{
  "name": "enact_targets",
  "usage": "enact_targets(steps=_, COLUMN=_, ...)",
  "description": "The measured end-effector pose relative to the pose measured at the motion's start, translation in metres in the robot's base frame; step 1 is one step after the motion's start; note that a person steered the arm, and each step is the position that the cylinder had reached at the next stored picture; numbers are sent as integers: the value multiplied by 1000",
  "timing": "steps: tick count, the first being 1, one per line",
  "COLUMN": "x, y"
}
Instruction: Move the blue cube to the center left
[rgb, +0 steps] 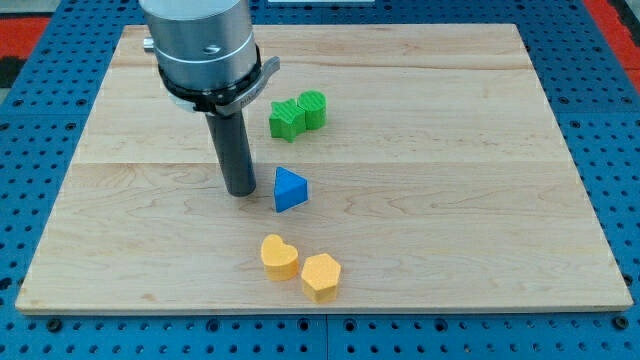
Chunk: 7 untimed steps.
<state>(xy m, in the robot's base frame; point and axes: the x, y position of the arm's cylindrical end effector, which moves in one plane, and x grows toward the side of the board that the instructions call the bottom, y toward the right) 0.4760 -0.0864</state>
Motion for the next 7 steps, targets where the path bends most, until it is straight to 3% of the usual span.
enact_targets(steps=1, x=-14, y=36)
enact_targets(steps=2, x=-26, y=8)
enact_targets(steps=4, x=-26, y=-105)
enact_targets(steps=6, x=-3, y=-145)
enact_targets(steps=7, x=-15, y=-154)
